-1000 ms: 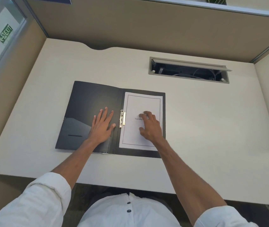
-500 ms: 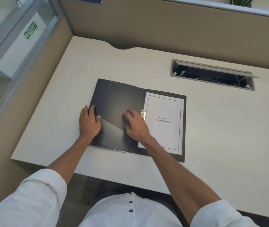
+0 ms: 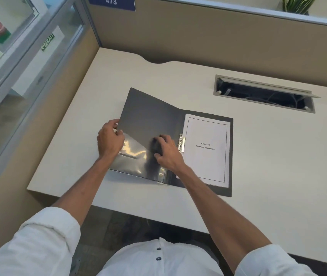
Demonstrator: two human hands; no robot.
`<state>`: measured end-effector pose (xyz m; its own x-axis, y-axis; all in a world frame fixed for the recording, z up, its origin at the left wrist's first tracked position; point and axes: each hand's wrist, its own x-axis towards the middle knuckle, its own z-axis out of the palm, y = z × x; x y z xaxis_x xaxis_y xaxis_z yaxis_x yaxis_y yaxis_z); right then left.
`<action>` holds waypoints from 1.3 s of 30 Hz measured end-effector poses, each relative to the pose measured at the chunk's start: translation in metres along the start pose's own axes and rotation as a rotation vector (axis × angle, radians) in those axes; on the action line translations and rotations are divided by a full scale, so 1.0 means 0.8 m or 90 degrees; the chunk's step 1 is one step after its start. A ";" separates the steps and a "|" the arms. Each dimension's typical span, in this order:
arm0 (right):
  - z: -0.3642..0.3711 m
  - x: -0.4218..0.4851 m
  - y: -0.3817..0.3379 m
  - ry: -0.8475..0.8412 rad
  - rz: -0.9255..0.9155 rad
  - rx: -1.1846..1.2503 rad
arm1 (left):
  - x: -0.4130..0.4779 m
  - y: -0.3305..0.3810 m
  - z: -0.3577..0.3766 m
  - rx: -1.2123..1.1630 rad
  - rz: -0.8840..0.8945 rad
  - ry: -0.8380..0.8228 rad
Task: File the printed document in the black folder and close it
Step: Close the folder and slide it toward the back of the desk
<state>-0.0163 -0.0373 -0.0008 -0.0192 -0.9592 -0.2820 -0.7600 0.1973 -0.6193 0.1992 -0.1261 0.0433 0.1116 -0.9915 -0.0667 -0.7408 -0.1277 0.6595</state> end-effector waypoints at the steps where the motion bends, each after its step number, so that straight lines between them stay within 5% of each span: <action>1: -0.003 -0.003 0.000 -0.013 -0.005 0.002 | -0.002 0.006 -0.007 -0.012 0.010 0.005; 7: -0.036 -0.033 -0.002 -0.004 -0.042 0.130 | -0.032 0.070 -0.039 -0.117 0.114 -0.023; 13: -0.094 -0.077 -0.006 0.088 -0.028 0.436 | -0.080 0.143 -0.021 -0.249 0.212 -0.174; 20: -0.183 -0.134 0.046 0.214 0.049 0.639 | -0.141 0.184 0.087 -0.110 0.367 -0.307; 27: -0.201 -0.163 0.148 0.321 0.176 0.504 | -0.179 0.170 0.190 0.108 0.407 -0.471; 39: -0.152 -0.153 0.229 0.378 0.355 0.398 | -0.184 0.137 0.250 0.275 0.461 -0.475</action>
<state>-0.2326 0.0916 0.0095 -0.7136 -0.6103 -0.3440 -0.0733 0.5533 -0.8297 -0.0311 0.0013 -0.0241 -0.7551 -0.5827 -0.3005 -0.6533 0.6303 0.4193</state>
